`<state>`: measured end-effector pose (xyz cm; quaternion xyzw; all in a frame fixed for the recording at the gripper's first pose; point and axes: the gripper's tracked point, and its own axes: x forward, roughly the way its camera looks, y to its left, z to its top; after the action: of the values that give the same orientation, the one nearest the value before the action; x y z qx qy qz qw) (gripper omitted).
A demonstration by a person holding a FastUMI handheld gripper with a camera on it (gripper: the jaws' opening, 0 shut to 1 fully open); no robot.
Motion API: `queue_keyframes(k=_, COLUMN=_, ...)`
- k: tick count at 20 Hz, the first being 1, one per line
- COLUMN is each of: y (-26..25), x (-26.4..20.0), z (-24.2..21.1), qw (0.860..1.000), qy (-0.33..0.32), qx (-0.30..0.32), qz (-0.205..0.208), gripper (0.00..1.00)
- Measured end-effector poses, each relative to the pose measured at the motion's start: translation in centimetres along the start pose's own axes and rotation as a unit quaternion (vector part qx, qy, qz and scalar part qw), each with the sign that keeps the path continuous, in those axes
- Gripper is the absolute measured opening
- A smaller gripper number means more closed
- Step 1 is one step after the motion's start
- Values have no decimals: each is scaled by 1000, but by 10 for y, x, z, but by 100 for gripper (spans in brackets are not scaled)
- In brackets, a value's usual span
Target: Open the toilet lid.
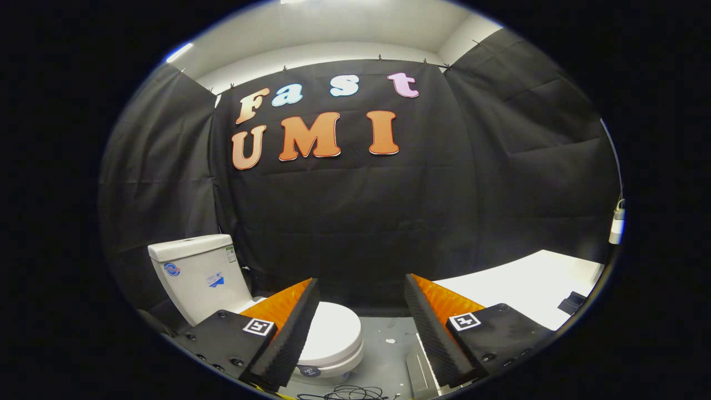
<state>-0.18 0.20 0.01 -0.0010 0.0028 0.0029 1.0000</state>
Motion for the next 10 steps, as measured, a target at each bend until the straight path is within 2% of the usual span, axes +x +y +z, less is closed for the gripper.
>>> queue_keyframes(k=10, y=1, x=1, z=0, qw=1000, qy=1, qx=0, qz=1, gripper=98)
